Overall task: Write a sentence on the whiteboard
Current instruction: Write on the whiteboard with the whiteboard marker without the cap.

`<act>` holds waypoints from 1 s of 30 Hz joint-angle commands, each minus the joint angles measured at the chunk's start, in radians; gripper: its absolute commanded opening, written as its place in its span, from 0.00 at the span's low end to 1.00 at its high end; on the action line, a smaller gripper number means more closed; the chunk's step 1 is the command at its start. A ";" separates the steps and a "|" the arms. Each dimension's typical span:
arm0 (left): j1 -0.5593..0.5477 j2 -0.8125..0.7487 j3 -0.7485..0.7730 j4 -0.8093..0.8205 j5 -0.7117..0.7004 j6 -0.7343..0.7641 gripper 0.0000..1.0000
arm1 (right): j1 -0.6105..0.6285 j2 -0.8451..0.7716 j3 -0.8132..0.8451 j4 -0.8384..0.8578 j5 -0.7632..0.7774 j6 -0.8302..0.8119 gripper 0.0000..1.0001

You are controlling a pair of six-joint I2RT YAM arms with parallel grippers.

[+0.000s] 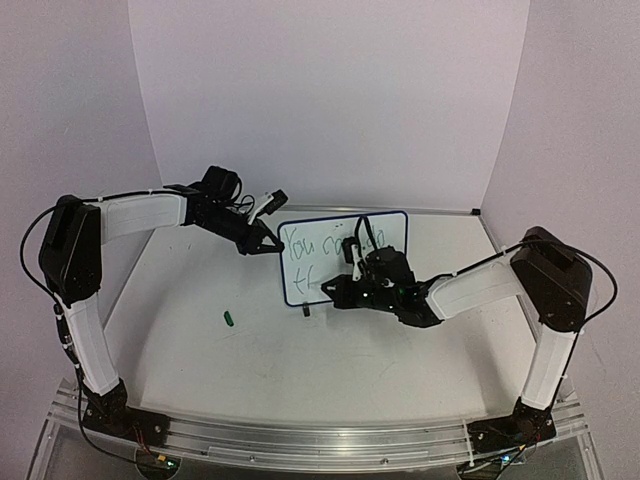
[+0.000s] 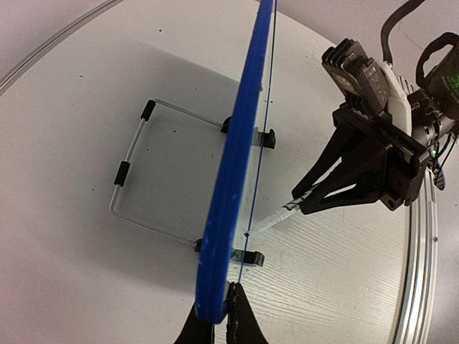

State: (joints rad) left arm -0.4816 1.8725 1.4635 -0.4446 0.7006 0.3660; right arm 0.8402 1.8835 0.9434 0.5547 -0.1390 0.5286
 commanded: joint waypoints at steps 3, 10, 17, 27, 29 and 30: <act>0.010 -0.006 -0.010 -0.005 -0.130 0.046 0.00 | -0.006 -0.073 -0.031 0.086 0.075 0.008 0.00; 0.011 -0.007 -0.009 -0.005 -0.130 0.045 0.00 | -0.005 -0.089 -0.056 0.084 0.114 0.009 0.00; 0.011 -0.007 -0.009 -0.004 -0.129 0.046 0.00 | -0.006 -0.057 -0.067 0.074 0.098 0.023 0.00; 0.011 -0.007 -0.009 -0.005 -0.131 0.046 0.00 | -0.005 0.002 -0.070 0.070 0.071 0.040 0.00; 0.011 -0.007 -0.009 -0.005 -0.129 0.045 0.00 | -0.005 0.006 -0.070 0.069 0.072 0.042 0.00; 0.011 -0.007 -0.009 -0.005 -0.129 0.045 0.00 | -0.005 0.006 -0.071 0.068 0.075 0.042 0.00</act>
State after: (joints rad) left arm -0.4816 1.8725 1.4635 -0.4446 0.7008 0.3658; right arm 0.8406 1.8664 0.8806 0.6046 -0.0888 0.5588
